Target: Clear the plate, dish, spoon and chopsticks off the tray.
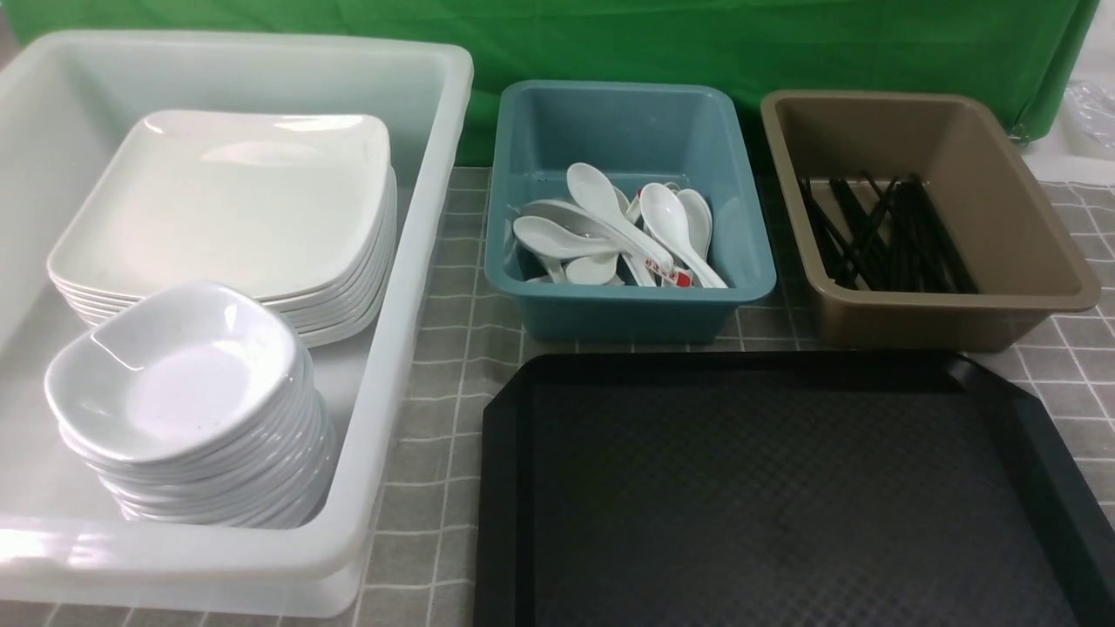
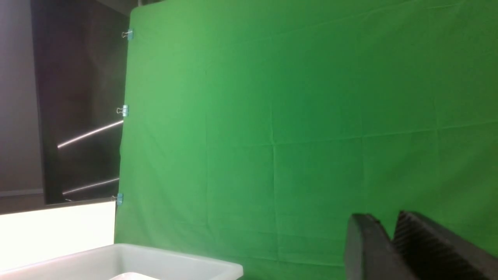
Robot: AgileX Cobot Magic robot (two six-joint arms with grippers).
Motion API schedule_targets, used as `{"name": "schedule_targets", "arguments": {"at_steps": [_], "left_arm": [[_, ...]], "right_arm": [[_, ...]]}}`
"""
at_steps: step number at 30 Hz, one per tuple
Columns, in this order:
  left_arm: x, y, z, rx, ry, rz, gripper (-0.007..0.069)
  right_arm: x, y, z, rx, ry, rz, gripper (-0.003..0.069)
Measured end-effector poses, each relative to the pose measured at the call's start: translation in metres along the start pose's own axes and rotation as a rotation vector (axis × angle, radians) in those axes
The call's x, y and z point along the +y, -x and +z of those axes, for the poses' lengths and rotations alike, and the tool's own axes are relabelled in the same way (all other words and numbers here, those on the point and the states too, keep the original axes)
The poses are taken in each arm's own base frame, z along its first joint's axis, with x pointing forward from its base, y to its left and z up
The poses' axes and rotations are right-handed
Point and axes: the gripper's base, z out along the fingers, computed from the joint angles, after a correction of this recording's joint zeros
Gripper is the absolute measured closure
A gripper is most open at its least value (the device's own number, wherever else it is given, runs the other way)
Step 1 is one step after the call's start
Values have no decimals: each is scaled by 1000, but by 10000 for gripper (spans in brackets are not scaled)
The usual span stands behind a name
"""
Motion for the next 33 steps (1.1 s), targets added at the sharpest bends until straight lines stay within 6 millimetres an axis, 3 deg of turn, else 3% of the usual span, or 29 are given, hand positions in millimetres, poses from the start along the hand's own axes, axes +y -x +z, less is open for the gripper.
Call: {"name": "schedule_targets", "arguments": {"at_steps": [4,33], "left_arm": [[0,-8,-1,78,-2,2,622],[0,-8,-1,80,-2,2,622]], "right_arm": [[0,0,0,-1,0,0,498],[0,-1,0,16,-2,-5,442]]}}
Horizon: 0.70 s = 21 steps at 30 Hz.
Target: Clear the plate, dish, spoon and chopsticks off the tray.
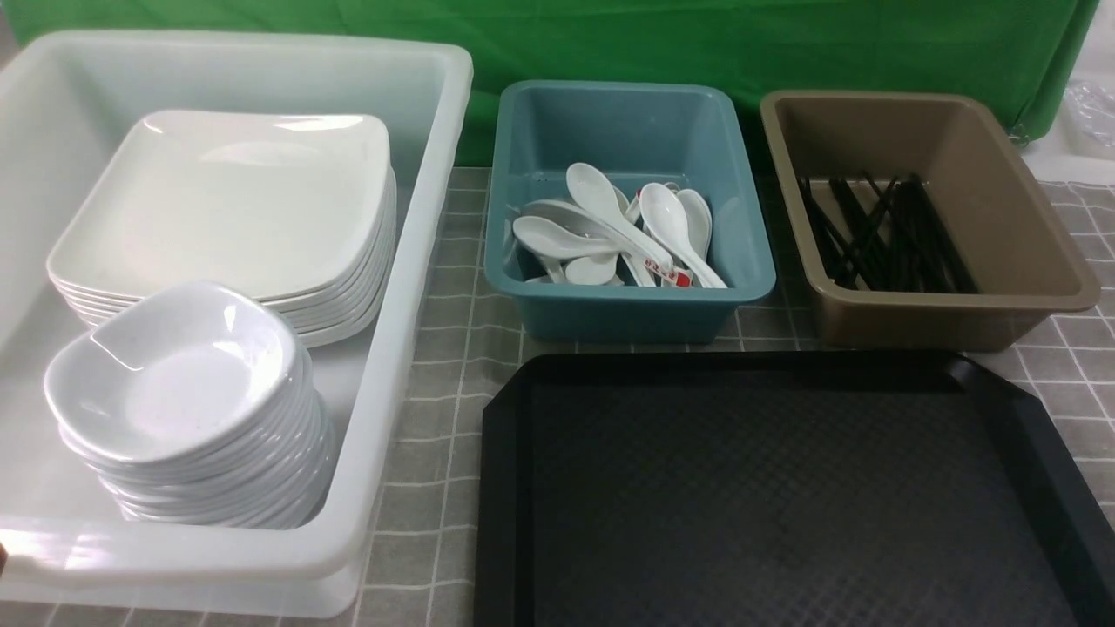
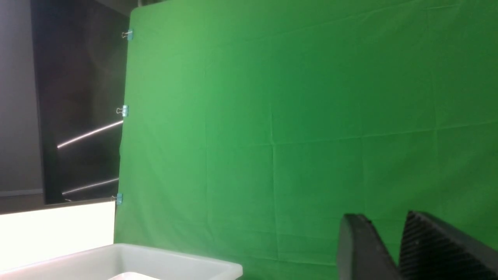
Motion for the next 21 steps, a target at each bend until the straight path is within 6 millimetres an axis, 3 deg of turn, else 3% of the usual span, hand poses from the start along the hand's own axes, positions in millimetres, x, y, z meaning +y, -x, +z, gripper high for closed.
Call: {"name": "schedule_targets", "arguments": {"at_steps": [5,10,21], "left_arm": [[0,0,0,0,0,-1,622],[0,0,0,0,0,0,622],[0,0,0,0,1,1,622]], "right_arm": [[-3,-18,-2,203,-28,4,442],[-4,-51,-4,460,-53,16,429],[-7,-95,-18,603,-117,39,424]]}}
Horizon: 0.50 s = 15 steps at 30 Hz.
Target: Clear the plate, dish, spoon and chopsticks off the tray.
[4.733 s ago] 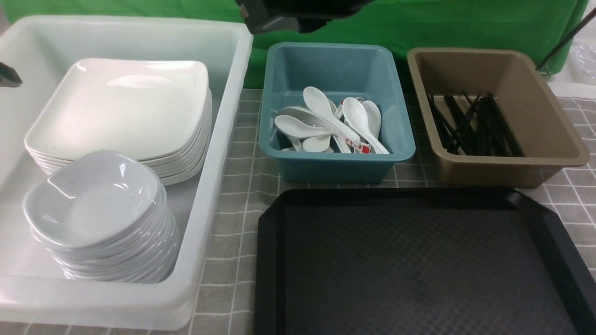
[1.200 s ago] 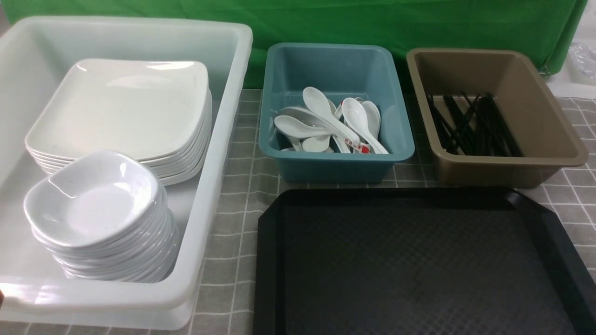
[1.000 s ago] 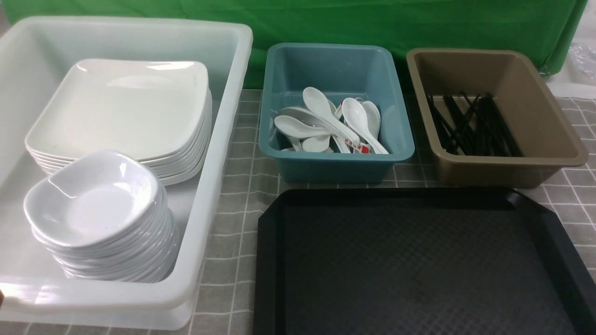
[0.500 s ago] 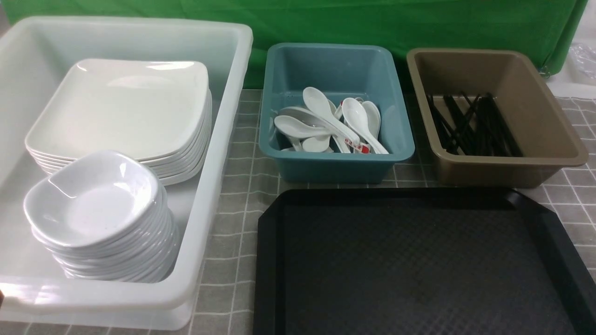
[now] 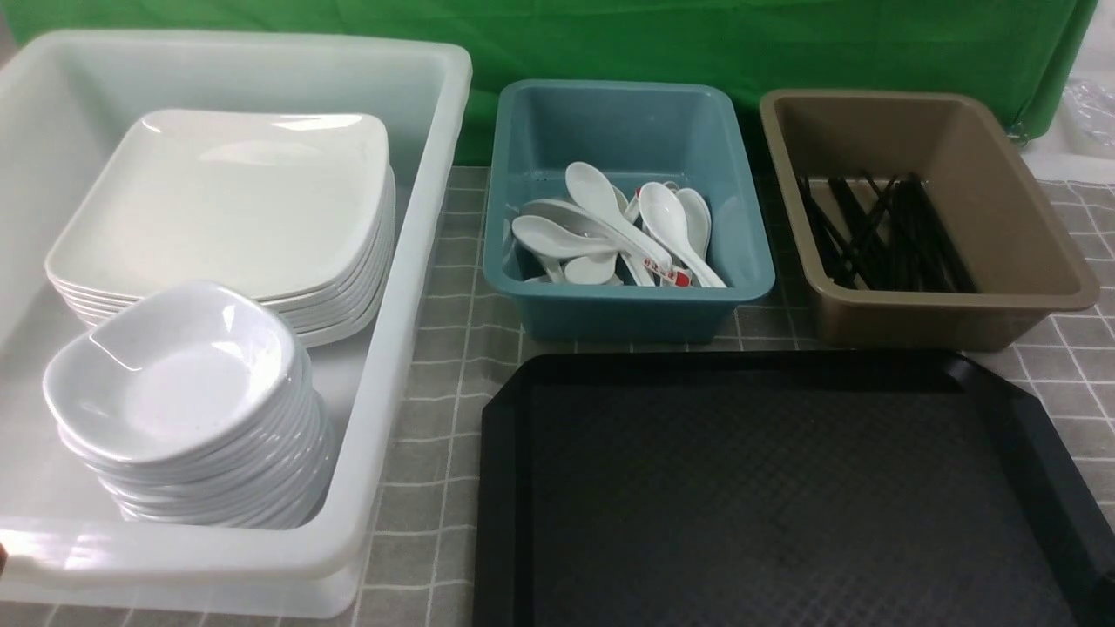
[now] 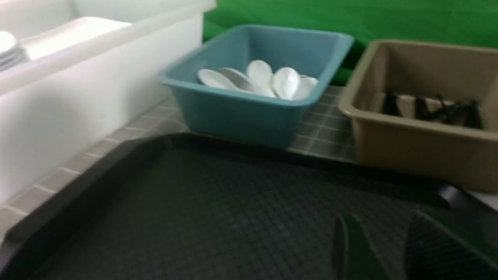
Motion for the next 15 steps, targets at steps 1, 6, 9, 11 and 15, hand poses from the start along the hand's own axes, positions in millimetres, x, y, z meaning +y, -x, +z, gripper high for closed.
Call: {"name": "schedule_targets", "arguments": {"at_steps": [1,6,9,11,15], "left_arm": [[0,0,0,0,0,0,622],[0,0,0,0,0,5,622],[0,0,0,0,0,4,622],[0,0,0,0,0,4,622],[0,0,0,0,0,5,622]], "right_arm": [[-1,-2,1,6,-16,5,424],[-11,-23,5,63,-176,53,424],[-15,-29,5,79,-239,67,424],[-18,-31,4,101,-294,81,424],[-22,-35,2,140,-373,69,424]]}}
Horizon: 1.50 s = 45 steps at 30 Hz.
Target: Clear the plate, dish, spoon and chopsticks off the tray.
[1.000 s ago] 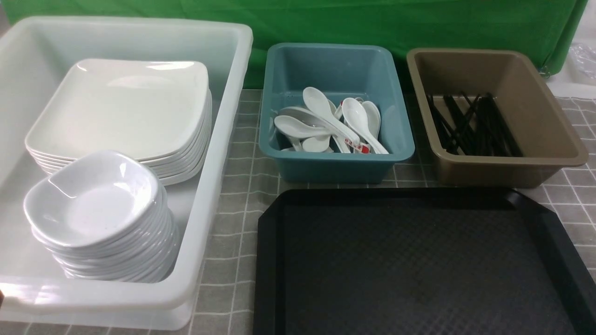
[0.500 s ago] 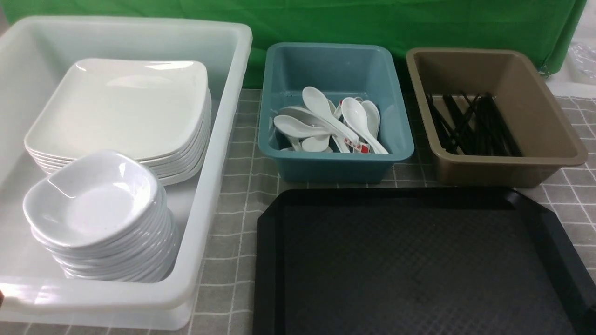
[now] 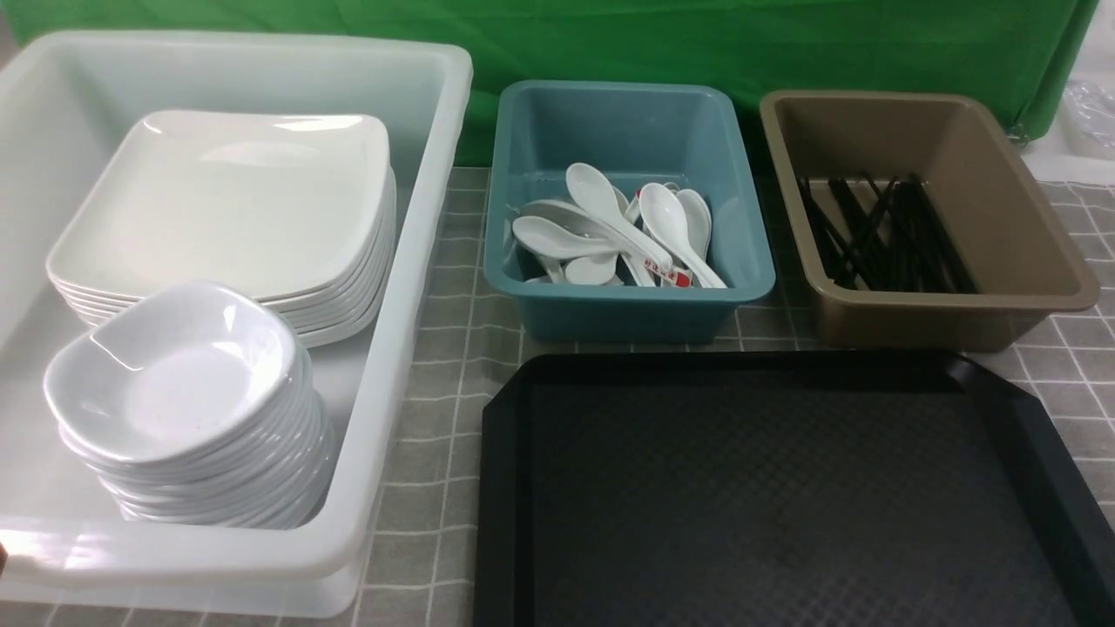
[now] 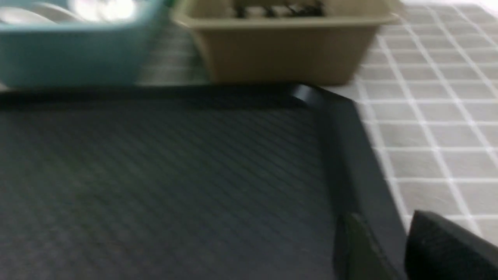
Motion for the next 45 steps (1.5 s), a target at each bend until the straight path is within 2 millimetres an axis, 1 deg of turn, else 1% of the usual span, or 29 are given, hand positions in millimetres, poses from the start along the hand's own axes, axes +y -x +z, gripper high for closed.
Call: {"name": "schedule_targets", "arguments": {"at_steps": [4,45], "left_arm": [[0,0,0,0,0,1,622],[0,0,0,0,0,2,622]], "right_arm": [[-2,0,0,0,-38,-9,422],[-2,0,0,1,-39,-7,421]]}}
